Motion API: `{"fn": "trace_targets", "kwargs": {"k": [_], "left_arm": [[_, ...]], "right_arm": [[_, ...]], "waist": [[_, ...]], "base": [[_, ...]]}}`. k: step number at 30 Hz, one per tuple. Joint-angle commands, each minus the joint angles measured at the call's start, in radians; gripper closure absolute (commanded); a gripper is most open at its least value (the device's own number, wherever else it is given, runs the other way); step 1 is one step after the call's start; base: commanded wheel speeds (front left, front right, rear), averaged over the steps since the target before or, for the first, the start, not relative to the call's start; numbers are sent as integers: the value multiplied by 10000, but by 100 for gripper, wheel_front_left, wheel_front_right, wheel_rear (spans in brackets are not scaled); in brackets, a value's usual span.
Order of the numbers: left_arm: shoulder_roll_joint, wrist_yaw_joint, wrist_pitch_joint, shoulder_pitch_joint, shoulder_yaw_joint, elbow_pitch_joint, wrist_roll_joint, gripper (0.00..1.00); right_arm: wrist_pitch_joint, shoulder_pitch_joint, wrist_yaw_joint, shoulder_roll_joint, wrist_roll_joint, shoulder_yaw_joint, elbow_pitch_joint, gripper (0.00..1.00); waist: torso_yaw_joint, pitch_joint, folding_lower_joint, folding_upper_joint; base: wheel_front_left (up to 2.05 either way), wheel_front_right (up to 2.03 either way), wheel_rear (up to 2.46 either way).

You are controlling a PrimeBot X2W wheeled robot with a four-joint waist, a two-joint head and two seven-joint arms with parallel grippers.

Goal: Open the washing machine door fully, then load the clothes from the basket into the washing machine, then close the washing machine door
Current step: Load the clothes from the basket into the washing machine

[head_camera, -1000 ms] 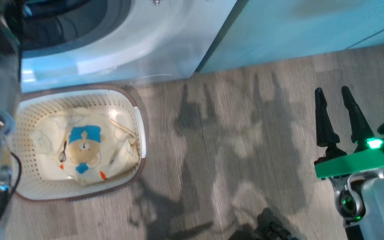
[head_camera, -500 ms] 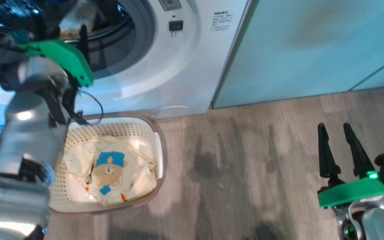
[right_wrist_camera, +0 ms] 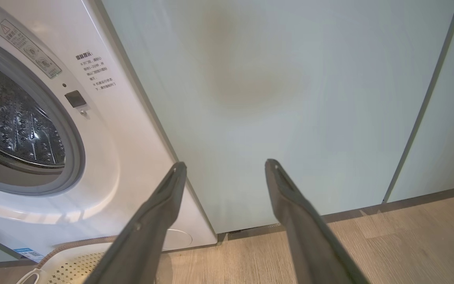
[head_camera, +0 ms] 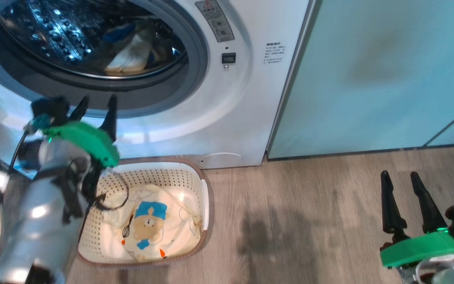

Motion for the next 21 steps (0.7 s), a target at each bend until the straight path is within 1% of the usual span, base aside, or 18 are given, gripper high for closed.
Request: {"fn": "trace_targets", "kwargs": {"k": [1, 5, 13, 21], "left_arm": [[581, 65, -105, 286, 519, -726, -63, 0], [680, 235, -106, 1646, 1151, -2008, -110, 0], [492, 401, -107, 3753, 1934, -4017, 95, 0], [420, 387, -108, 5215, 2637, -5177, 313, 0]], "right_arm": [[-95, -20, -29, -132, -99, 108, -321, 0], [-95, 202, -29, -151, -100, -39, -369, 0], [-95, 627, -29, -200, -151, -293, -470, 0], [-95, 920, -29, -278, -172, -295, -520, 0]], "waist": [[67, -189, 2, -1], [147, -436, 2, -1], [388, -1014, 2, -1], [487, -1472, 2, -1]], "base": [[0, 0, 0], [0, 0, 0], [0, 0, 0], [0, 0, 0]]}}
